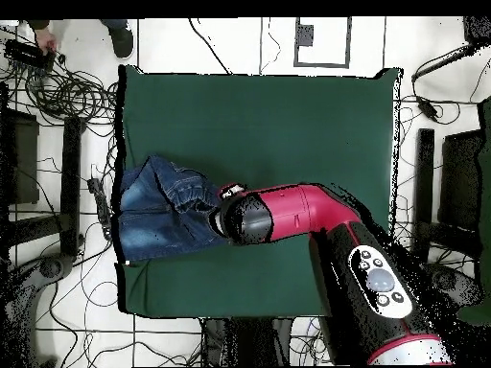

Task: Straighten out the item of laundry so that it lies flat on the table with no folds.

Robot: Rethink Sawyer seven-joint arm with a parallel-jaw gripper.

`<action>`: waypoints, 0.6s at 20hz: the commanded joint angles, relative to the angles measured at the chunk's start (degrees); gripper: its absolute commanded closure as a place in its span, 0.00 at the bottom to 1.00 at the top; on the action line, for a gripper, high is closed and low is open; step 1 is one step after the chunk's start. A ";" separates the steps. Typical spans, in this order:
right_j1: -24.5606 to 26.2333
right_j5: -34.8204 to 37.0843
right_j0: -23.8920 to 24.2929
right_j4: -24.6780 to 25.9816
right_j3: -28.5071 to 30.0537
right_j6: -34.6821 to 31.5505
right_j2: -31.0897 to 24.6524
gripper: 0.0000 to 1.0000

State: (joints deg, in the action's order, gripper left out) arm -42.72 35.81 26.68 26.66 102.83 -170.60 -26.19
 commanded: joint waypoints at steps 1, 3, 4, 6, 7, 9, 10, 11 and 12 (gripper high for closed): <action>2.76 4.17 3.14 3.72 -3.80 20.24 -5.98 1.00; 3.07 5.66 4.13 4.01 -4.65 21.94 -6.75 1.00; 3.48 6.16 4.66 4.29 -5.16 22.79 -7.18 1.00; 4.18 7.22 5.57 4.78 -6.07 24.26 -7.96 1.00; 4.45 7.97 6.12 5.05 -6.64 25.35 -8.37 1.00; 4.83 8.96 7.24 5.45 -7.41 27.16 -9.00 1.00; 4.97 9.30 7.63 5.59 -7.71 27.89 -9.21 1.00; 5.28 10.06 8.19 5.72 -8.40 29.09 -9.45 1.00; 5.57 10.75 8.71 5.84 -9.16 30.18 -9.62 1.00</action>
State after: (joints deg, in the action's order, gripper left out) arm -39.31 37.43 32.06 27.56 100.83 -166.63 -31.06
